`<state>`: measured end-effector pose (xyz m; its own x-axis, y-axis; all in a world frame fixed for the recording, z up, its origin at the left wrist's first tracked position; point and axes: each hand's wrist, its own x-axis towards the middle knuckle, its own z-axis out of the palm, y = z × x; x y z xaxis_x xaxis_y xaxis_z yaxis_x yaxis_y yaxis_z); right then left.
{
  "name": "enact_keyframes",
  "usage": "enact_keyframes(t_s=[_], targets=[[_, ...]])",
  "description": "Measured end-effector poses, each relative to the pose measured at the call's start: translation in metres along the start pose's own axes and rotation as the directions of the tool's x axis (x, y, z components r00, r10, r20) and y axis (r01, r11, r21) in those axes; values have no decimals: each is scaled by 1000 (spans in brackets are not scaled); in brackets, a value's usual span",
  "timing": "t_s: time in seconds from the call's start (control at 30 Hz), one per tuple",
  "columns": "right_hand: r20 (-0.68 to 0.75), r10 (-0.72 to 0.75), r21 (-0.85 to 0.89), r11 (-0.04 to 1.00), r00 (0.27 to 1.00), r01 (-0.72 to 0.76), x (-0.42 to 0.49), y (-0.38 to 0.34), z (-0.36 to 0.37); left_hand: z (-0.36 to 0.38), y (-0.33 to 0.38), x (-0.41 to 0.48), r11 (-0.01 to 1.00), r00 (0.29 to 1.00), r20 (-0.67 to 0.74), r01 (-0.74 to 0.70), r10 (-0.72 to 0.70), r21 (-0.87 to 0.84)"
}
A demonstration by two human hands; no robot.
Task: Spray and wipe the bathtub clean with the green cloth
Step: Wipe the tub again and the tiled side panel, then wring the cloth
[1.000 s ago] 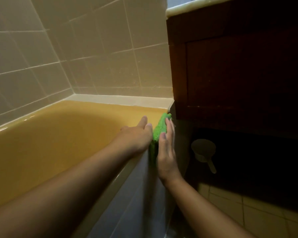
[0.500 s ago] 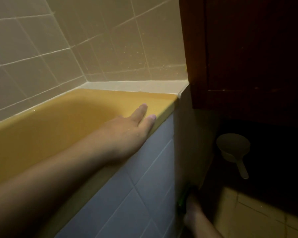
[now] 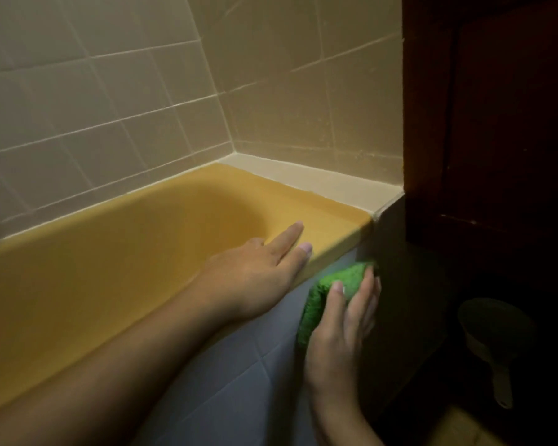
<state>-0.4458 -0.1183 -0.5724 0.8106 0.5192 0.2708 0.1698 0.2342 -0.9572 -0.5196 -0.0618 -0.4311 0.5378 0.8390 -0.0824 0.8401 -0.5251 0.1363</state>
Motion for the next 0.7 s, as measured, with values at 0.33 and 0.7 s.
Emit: enact_keyframes(t_s=[0.33,0.7], targets=[[268,-584,-172,753,766,635,23,-7,-32,32,-11,-86,949,889,-453,198,-68,247],[623,-100,61,995,776,80,-46,-32,-69,113,-5,-176,856,837,-533,-183,-122,-483]])
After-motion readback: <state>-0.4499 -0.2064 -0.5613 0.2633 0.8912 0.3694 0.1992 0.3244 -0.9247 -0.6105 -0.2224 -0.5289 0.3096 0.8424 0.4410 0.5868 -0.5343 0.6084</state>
